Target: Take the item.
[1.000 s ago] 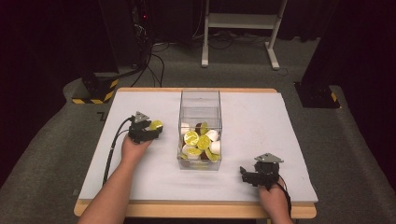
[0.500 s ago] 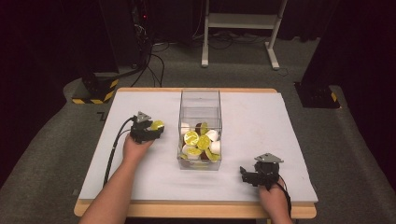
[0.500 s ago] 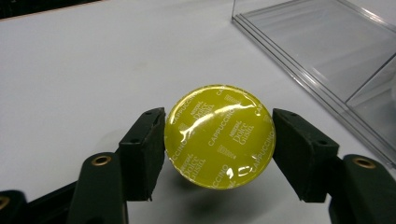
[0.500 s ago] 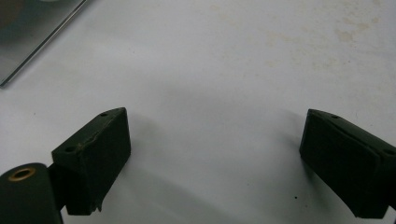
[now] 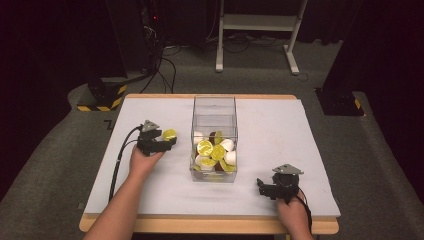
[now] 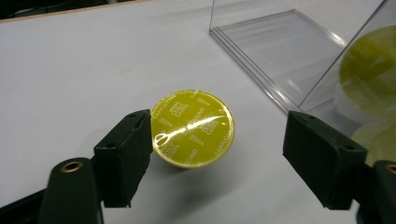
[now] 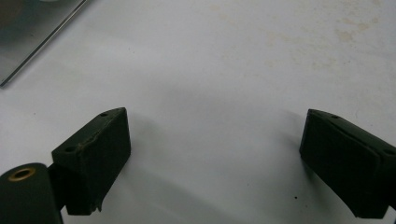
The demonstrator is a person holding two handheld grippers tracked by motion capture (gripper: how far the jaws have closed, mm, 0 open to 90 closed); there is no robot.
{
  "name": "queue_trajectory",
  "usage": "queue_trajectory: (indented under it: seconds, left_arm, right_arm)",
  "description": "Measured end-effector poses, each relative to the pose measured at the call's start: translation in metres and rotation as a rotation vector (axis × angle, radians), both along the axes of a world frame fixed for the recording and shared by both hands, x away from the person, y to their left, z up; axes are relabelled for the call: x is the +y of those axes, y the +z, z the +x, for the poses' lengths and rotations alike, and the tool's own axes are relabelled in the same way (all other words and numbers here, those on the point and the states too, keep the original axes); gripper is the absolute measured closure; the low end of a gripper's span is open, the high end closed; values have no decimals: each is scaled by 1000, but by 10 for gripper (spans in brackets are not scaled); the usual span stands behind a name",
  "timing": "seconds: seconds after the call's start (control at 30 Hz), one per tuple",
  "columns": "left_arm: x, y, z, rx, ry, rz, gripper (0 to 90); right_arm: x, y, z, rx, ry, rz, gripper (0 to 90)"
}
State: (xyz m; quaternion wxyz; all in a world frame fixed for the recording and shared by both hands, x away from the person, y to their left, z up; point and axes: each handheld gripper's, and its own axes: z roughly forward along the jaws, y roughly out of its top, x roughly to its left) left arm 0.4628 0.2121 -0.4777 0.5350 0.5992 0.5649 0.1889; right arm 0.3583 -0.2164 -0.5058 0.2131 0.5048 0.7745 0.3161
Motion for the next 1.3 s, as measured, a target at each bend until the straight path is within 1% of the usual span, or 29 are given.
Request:
queue_trajectory:
  seconds: [0.13,0.2,0.27,0.33,0.5,0.6,0.67,0.77,0.8,0.83,0.93,0.97,1.03,1.17,1.23,1.3]
  left_arm:
    - [0,4,-11,4,0,8,255]
    - [2,6,-16,5,-3,-6,254]
    - [3,9,-21,-1,-5,-8,254]
    - [5,10,-27,-4,-12,2,254]
    - [11,10,-38,-1,-19,-10,257]
    - [15,9,-44,-1,-25,-5,258]
    - [19,8,-49,-4,-26,-13,260]
    - [23,7,-56,-2,-36,-12,261]
    - [23,7,-58,-4,-32,-28,261]
    - [25,7,-60,-2,-41,-16,261]
    - [27,6,-67,-5,-44,-27,261]
    - [29,5,-69,-3,-53,-17,261]
    - [32,4,-73,1,-65,-31,260]
    - [36,0,-81,3,-80,-14,259]
    - [37,-3,-84,7,-80,-11,259]
    - [39,-7,-88,14,-81,1,257]
  right_arm:
    - [0,0,0,-1,0,0,85]
    - [0,0,0,-1,0,0,86]
    - [0,0,0,-1,0,0,85]
    - [0,0,0,-1,0,0,86]
    - [0,0,0,0,0,0,86]
    - [0,0,0,0,0,0,86]
    - [0,0,0,0,0,0,86]
    - [0,0,0,-1,0,0,86]
    - [0,0,0,0,0,0,85]
    - [0,0,0,-1,0,0,85]
    - [0,0,0,-1,0,0,86]
    - [0,0,0,-1,0,0,85]
    - [0,0,0,0,0,0,86]
    - [0,0,0,-1,0,0,85]
    - [0,0,0,-1,0,0,85]
    - [0,0,0,0,0,0,85]
